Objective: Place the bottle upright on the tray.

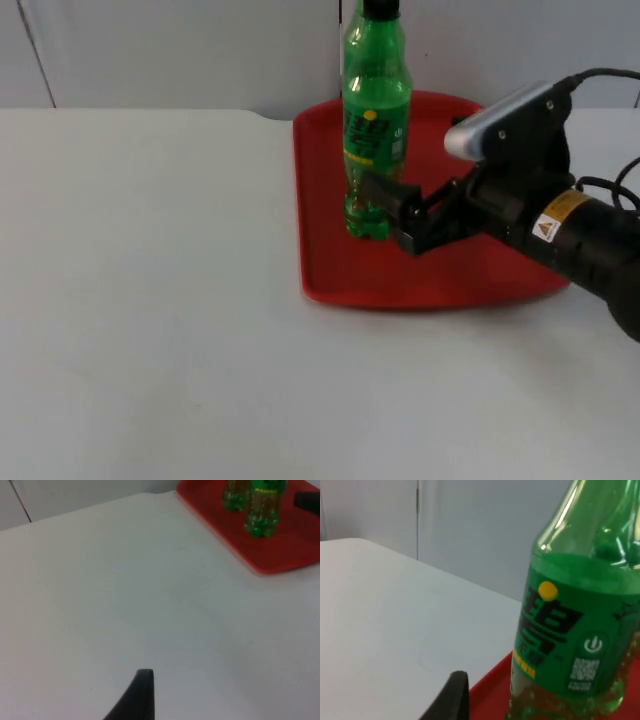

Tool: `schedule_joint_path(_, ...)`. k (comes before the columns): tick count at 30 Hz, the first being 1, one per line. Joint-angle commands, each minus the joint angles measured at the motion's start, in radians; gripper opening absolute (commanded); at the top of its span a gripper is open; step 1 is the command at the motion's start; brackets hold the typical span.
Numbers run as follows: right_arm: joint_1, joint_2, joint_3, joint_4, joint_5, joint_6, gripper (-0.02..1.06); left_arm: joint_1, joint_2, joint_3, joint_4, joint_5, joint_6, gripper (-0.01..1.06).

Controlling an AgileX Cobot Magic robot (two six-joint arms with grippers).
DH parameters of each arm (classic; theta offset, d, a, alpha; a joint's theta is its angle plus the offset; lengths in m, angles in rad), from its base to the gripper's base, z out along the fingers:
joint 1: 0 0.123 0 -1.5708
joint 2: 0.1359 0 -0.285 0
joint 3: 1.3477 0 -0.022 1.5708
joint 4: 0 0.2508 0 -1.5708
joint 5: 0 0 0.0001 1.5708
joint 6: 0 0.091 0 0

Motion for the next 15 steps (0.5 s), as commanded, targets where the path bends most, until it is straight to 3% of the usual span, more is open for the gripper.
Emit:
schedule_joint_path(1, -0.002, -0.044, 0.040, -0.001, -0.019, -0.004, 0.98, -0.002, -0.004, 0.006, 0.002, -0.012, -0.003, 1.05)
schedule_joint_path(8, -0.002, -0.220, 0.179, -0.001, 0.003, -0.004, 0.98, -0.002, -0.004, 0.006, 0.002, -0.012, -0.003, 1.05)
schedule_joint_path(12, -0.002, -0.358, 0.186, -0.001, 0.313, -0.004, 0.98, -0.002, -0.004, 0.006, 0.002, -0.012, -0.003, 1.05)
schedule_joint_path(13, -0.002, -0.358, 0.186, -0.001, 0.313, -0.004, 0.98, -0.002, -0.004, 0.006, 0.002, -0.012, -0.003, 1.05)
schedule_joint_path(15, -0.002, -0.407, 0.186, -0.001, 0.405, -0.004, 0.98, -0.002, -0.004, 0.006, 0.002, -0.012, -0.003, 1.05)
